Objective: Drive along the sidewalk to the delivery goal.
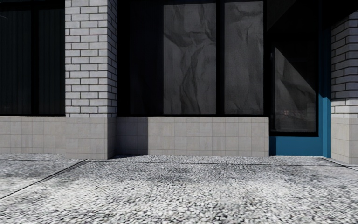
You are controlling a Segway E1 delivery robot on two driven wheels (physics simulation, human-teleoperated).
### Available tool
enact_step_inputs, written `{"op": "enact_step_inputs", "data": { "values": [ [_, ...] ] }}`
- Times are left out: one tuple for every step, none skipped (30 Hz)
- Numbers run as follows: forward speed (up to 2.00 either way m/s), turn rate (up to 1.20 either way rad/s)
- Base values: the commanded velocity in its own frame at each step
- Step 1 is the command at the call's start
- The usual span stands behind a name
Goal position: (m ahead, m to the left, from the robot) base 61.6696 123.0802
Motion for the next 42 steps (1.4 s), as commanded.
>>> {"op": "enact_step_inputs", "data": {
  "values": [
    [0.0, 0.0],
    [0.0, 0.0],
    [0.0, 0.0],
    [0.0, 0.0],
    [0.0, 0.0],
    [0.0, 0.0],
    [0.0, 0.0],
    [0.0, 0.0],
    [0.0, 0.0],
    [0.0, 0.0],
    [0.0, 0.0],
    [0.0, 0.0],
    [0.0, 0.0],
    [0.0, 0.0],
    [0.0, 0.0],
    [0.0, 0.0],
    [0.0, 0.0],
    [0.0, 0.0],
    [0.0, 0.0],
    [0.0, 0.0],
    [0.0, 0.0],
    [0.0, 0.0],
    [0.0, 0.0],
    [0.0, 0.0],
    [0.0, 0.0],
    [0.0, 0.0],
    [0.0, 0.0],
    [0.0, 0.0],
    [0.0, 0.0],
    [0.0, 0.0],
    [0.0, 0.02],
    [0.0, 0.02],
    [1.17, 0.26],
    [1.49, 0.39],
    [1.78, 0.52],
    [1.94, 0.61],
    [1.95, 0.64],
    [1.95, 0.64],
    [1.85, 0.64],
    [1.77, 0.64],
    [1.69, 0.67],
    [1.69, 0.67]
  ]
}}
